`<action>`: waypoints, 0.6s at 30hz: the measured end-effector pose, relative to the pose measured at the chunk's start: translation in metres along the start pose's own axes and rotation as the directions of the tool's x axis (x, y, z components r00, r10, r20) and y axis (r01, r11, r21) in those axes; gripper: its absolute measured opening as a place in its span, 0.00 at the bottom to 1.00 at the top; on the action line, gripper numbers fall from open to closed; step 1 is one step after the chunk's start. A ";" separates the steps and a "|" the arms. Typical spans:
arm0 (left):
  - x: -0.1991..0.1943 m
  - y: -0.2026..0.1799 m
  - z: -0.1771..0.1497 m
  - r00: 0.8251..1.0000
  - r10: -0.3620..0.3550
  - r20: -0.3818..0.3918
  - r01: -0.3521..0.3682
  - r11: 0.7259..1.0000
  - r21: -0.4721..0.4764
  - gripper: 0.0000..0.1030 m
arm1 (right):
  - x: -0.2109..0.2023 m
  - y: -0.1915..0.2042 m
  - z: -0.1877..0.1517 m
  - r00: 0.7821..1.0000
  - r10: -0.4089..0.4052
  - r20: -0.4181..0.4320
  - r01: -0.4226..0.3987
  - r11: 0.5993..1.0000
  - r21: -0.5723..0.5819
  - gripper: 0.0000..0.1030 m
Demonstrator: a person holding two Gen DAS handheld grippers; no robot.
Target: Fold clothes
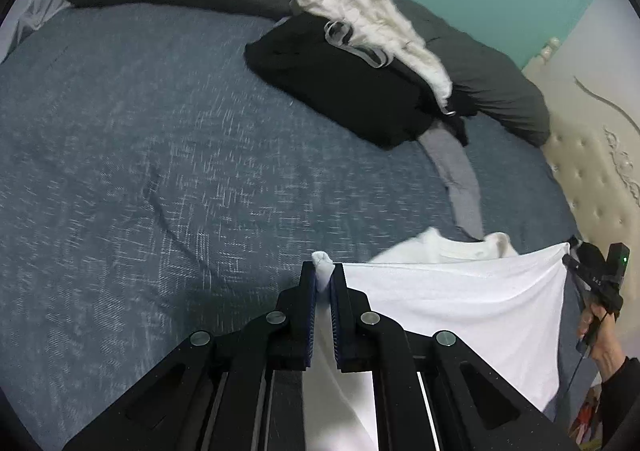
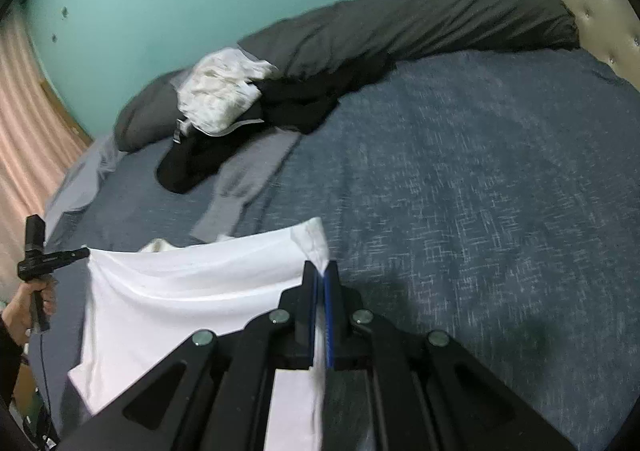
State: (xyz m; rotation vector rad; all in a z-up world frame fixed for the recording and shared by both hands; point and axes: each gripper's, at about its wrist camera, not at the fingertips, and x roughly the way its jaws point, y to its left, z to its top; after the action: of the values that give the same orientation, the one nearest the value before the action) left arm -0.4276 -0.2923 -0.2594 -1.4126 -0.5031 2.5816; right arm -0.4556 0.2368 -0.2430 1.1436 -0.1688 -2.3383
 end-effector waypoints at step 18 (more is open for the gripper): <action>0.033 -0.001 -0.004 0.994 0.105 -0.017 -0.104 0.993 0.053 0.17 | 0.059 -0.018 -0.015 0.984 -0.135 -0.118 0.135 0.991 -0.005 0.23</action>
State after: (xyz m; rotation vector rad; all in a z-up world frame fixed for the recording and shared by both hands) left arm -0.4425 -0.2812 -0.2874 -1.4837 -0.3653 2.6378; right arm -0.4809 0.2240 -0.2995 1.3281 -0.0531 -2.3784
